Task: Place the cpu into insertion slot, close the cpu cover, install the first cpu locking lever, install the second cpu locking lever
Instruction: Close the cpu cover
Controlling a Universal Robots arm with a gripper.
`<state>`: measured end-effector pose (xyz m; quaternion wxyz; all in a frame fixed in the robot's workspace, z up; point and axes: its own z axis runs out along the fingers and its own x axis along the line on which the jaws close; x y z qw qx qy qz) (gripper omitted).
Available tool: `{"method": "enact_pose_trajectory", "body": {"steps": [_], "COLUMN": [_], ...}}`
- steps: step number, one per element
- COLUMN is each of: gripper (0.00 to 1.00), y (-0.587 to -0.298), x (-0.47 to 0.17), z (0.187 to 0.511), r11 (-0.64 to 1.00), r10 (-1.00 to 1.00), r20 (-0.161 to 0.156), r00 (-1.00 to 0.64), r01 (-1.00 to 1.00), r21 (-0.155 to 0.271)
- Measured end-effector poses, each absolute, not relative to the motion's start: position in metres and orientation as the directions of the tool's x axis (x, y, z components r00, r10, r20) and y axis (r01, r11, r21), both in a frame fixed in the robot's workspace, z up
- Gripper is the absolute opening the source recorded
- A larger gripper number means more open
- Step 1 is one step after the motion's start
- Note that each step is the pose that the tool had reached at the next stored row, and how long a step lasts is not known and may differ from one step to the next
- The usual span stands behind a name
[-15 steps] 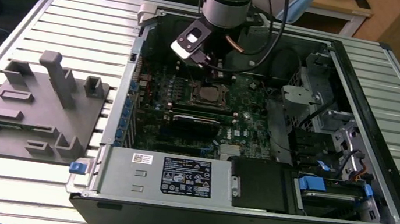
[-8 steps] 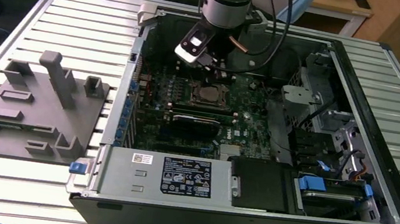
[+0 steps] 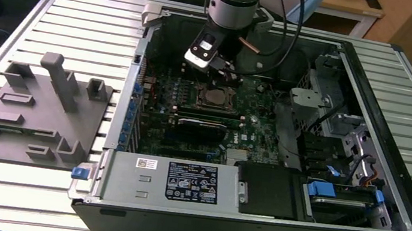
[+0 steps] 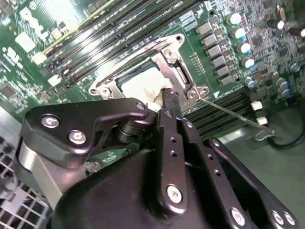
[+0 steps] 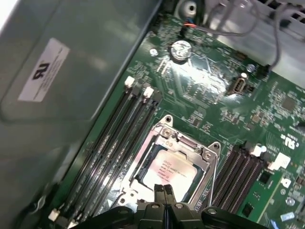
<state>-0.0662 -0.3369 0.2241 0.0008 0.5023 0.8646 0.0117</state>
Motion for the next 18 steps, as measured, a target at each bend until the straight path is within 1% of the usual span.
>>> {"method": "enact_pose_trajectory", "body": {"steps": [18], "gripper": [0.11], "y": [-0.3369], "x": [-0.0663], "z": [0.2239], "r11": [0.707], "r10": [0.707], "r20": [0.01], "r00": [-0.707], "r01": [0.707], "r21": [0.021]}}
